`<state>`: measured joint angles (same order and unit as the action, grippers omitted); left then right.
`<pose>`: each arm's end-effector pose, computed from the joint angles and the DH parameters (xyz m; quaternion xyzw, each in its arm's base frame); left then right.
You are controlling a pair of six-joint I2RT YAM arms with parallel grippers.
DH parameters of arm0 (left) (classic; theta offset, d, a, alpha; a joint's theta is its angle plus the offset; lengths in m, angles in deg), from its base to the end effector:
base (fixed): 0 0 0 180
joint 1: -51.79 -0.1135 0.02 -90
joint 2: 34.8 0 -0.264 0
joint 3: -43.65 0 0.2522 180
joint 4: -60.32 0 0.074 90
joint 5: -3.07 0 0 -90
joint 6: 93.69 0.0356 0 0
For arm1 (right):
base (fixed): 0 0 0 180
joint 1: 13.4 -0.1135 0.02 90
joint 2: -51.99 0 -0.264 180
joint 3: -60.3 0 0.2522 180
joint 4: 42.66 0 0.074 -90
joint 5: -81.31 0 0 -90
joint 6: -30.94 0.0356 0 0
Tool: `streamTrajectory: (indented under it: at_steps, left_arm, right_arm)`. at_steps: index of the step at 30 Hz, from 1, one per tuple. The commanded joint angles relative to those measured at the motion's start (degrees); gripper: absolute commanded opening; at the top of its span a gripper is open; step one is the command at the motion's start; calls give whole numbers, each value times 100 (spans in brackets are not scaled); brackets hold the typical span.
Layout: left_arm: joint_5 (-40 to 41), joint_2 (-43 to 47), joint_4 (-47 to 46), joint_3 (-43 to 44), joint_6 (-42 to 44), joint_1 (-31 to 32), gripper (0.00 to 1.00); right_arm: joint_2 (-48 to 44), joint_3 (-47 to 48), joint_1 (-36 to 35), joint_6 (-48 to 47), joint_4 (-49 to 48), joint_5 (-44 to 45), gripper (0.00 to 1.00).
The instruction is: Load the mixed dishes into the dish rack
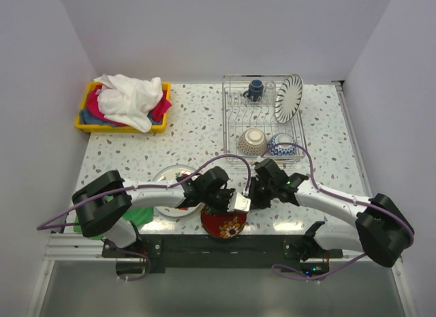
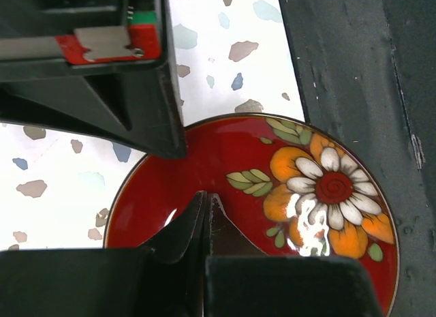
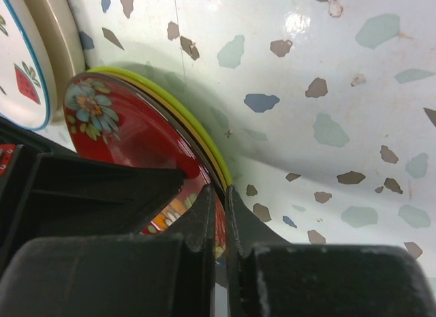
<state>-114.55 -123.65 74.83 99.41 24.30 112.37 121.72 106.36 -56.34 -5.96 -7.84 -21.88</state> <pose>0.1316 -0.2670 0.1618 0.6940 0.5879 -0.3121 0.2746 0.1528 0.1533 0.1673 0.0536 0.9551 0.2744 0.0982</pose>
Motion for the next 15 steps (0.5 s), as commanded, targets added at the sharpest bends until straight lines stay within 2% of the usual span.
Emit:
streamTrajectory:
  at_steps: [1,5,7,11,14,15]
  left_arm:
    - [362,-167,171,-183,-65,42,0]
    - [529,-9,372,26,-127,16,1]
    - [600,367,898,264,-188,-72,10]
    - [486,1334,1672,564,-66,-318,22]
    - [660,2064,1727,267,-82,-502,28]
    - [861,2187,1613,152,-248,-625,34]
  right_arm:
    - [-30,-4,-22,-1,-181,141,0]
    - [-179,189,5,-352,82,291,0]
    - [-284,479,22,-782,388,334,0]
    - [-434,962,22,-1468,671,352,0]
    - [-391,1086,14,-1890,715,370,0]
    - [-347,1147,14,-2074,707,370,0]
